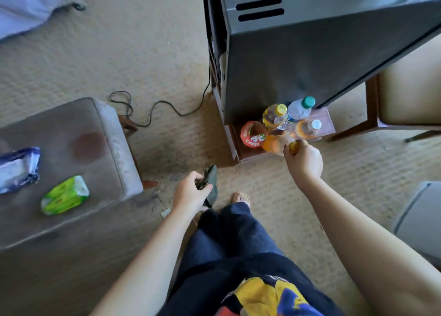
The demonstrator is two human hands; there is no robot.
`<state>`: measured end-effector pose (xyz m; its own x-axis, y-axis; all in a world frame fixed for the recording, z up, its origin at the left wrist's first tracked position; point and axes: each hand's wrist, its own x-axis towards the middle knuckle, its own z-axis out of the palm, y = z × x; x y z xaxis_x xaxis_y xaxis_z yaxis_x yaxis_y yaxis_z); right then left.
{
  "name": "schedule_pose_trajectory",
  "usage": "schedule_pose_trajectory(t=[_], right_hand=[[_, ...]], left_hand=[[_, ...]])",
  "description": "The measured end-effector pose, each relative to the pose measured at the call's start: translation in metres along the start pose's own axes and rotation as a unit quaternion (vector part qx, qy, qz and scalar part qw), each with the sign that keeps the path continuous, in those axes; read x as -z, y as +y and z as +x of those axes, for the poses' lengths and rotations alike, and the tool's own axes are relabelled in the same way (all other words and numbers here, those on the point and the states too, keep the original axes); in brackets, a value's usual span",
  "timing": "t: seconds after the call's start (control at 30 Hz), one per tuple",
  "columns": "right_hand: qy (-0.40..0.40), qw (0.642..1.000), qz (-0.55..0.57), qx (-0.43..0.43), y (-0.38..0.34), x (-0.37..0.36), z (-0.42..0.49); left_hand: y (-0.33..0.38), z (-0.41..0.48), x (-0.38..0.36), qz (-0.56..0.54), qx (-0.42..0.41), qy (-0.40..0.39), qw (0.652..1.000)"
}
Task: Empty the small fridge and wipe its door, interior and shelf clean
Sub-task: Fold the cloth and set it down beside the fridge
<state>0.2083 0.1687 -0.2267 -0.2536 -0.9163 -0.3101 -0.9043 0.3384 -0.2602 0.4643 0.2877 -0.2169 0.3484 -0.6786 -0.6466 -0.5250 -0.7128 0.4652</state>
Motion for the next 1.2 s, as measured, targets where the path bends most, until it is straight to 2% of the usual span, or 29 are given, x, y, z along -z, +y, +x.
schedule_pose_trajectory(t=[0.17,0.33,0.43,0.53,0.63,0.7,0.77,0.87,0.93,1.03,1.2], right_hand=[[-0.006,1.000,-0.014,0.027,-0.009,0.002,0.031],[-0.009,0.999,-0.022,0.045,-0.008,0.002,0.051],[-0.016,0.999,-0.023,0.044,-0.002,0.007,0.047],[0.011,0.999,-0.008,0.039,-0.005,0.018,0.024],[0.000,0.993,0.021,0.119,-0.026,0.015,-0.011],[-0.058,0.977,0.048,0.200,-0.051,0.005,-0.032],[-0.170,0.953,0.058,0.246,-0.082,-0.013,-0.050],[-0.385,0.889,0.051,0.242,-0.131,-0.053,-0.081],[-0.476,0.850,0.062,0.215,-0.166,-0.081,-0.106],[-0.534,0.819,0.078,0.196,-0.226,-0.116,-0.135],[-0.500,0.838,0.119,0.183,-0.338,-0.180,-0.159]], left_hand=[[0.001,-0.006,-0.007,-0.003,0.009,0.027,1.000],[0.001,-0.013,-0.016,-0.049,0.031,0.039,0.998],[0.005,-0.022,-0.018,-0.079,0.037,0.051,0.995],[0.007,-0.031,-0.010,-0.106,0.032,0.076,0.991],[0.000,-0.033,0.001,-0.136,0.041,0.095,0.985],[-0.009,-0.033,0.012,-0.143,0.041,0.101,0.984],[-0.024,-0.034,0.024,-0.153,0.041,0.109,0.981],[-0.058,-0.036,0.041,-0.174,0.051,0.118,0.976],[-0.088,-0.033,0.056,-0.203,0.054,0.120,0.970],[-0.132,-0.020,0.094,-0.261,0.048,0.129,0.956],[-0.221,0.031,0.164,-0.394,0.145,0.201,0.885]])
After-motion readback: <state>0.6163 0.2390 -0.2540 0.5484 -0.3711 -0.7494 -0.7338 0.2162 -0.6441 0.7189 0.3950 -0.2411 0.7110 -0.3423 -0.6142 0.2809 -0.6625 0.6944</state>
